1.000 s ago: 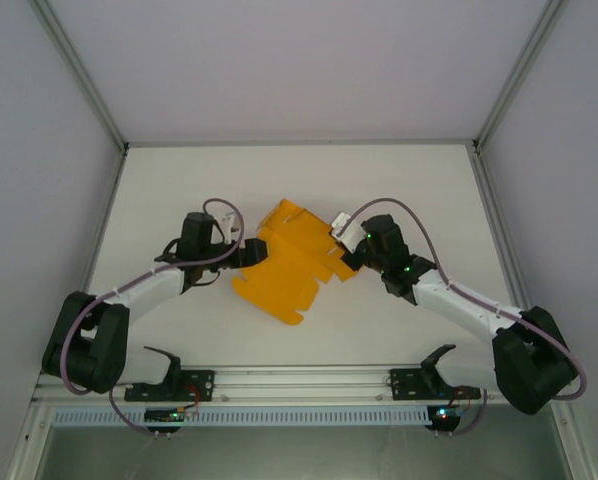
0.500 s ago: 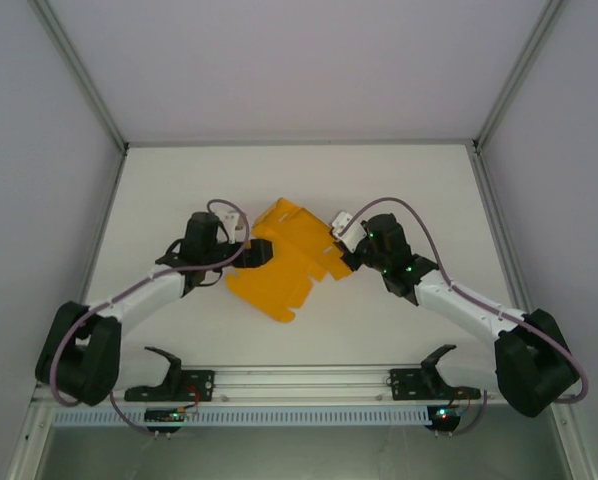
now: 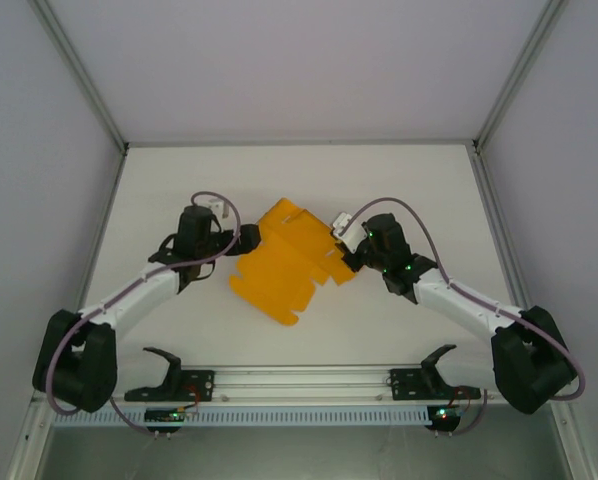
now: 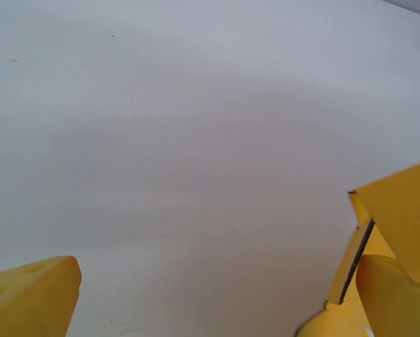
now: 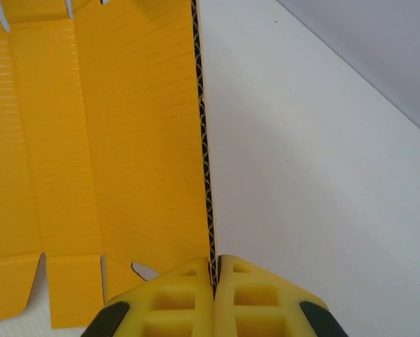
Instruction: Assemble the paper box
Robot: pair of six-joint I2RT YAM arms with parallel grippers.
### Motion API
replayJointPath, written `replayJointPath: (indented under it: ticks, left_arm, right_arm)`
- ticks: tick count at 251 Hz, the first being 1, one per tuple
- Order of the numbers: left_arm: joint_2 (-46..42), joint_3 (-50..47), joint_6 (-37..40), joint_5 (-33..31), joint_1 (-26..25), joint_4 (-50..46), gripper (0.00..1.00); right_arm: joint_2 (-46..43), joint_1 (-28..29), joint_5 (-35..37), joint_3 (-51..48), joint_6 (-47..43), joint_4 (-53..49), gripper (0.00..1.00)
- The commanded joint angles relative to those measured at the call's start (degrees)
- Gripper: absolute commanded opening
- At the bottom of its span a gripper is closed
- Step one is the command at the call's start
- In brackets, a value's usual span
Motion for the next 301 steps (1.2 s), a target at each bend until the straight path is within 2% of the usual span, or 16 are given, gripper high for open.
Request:
replayJointPath:
  ticks: [1,26,63,109,133,168,197,239,263,301]
  left_arm:
    - [0.9,1.1,-2.1,-3.5,0.4,1.7,1.00]
    - [-0.4,-0.3,-2.2,-2.9,0.4,4.2,1.00]
    - [-2.5,-0.6,-1.9,-6.0,1.3,2.6,1.00]
    - [-1.0,0.1,-2.7,-7.9,2.2,0.3,1.00]
    - [0.7,-0.2,-1.9,-3.6,2.2,2.8,1.00]
    - [4.0,0.6,1.1,6.9,2.0,4.8,1.00]
    - [5.6,0.2,1.6,12.0,1.9,6.1,0.98]
    - [6.0,-3.1,1.3,22.7,1.6,14.8,0.97]
    - [6.7,-3.0,2.1,21.7,0.7,14.8,0.97]
    - [8.2,-3.3,3.6,20.1,0.0,16.8,0.88]
  right_arm:
    - [0.3,0.0,-0.3,1.9,1.1,-0.1,0.00]
    - [0.6,0.0,0.7,2.1,1.2,-0.8,0.00]
    - [0.7,0.0,0.3,2.6,1.1,-1.5,0.00]
    - [1.6,0.2,-0.2,2.7,1.2,-1.1,0.00]
    - [2.0,0.3,-0.6,2.9,1.2,-1.1,0.00]
    - [2.2,0.3,-0.4,3.2,1.3,-0.4,0.00]
    - [1.8,0.3,-1.7,3.2,1.3,-0.4,0.00]
    - [1.6,0.1,-4.8,3.2,2.5,-0.4,0.00]
    - [1.6,0.2,-4.4,3.4,2.4,0.4,0.00]
    - [1.2,0.3,-6.0,3.5,2.5,0.6,0.00]
